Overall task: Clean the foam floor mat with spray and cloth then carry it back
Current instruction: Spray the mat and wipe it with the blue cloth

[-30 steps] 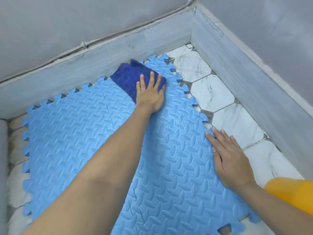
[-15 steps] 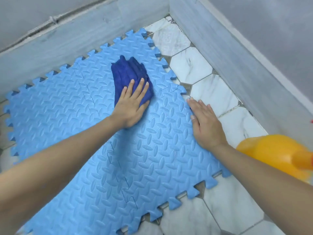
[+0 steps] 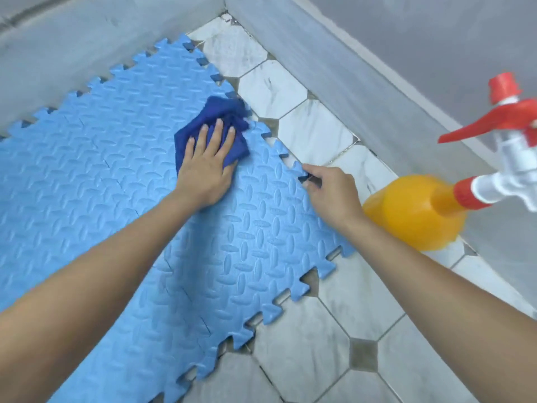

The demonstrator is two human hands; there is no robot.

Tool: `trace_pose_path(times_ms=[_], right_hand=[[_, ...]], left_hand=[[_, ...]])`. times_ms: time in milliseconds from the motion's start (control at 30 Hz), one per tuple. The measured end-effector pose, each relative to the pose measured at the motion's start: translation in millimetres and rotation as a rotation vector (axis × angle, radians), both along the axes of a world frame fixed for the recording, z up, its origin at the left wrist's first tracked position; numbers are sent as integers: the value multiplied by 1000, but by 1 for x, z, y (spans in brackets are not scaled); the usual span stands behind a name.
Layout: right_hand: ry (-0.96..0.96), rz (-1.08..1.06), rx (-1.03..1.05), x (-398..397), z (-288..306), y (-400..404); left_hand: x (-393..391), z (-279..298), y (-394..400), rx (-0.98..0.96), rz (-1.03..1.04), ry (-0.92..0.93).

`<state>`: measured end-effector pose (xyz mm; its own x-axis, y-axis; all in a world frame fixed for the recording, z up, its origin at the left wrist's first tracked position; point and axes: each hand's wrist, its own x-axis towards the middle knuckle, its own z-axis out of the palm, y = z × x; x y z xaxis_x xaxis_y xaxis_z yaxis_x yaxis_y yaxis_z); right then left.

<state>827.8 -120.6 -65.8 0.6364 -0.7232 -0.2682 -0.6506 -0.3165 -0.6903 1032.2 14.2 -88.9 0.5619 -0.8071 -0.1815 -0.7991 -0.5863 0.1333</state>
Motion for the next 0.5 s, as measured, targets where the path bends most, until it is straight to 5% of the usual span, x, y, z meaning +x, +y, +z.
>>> trace_pose_path(times_ms=[133,400,500], right_hand=[[47,20,69,4,7,-16],[154,130,192,6,19,-32],[193,177,172,7,18,-30]], left_hand=[[-10,-1,-26,5,-2,-5],[-165,8,82,7,-654,-35],[-150,6,76,10,-659,-43]])
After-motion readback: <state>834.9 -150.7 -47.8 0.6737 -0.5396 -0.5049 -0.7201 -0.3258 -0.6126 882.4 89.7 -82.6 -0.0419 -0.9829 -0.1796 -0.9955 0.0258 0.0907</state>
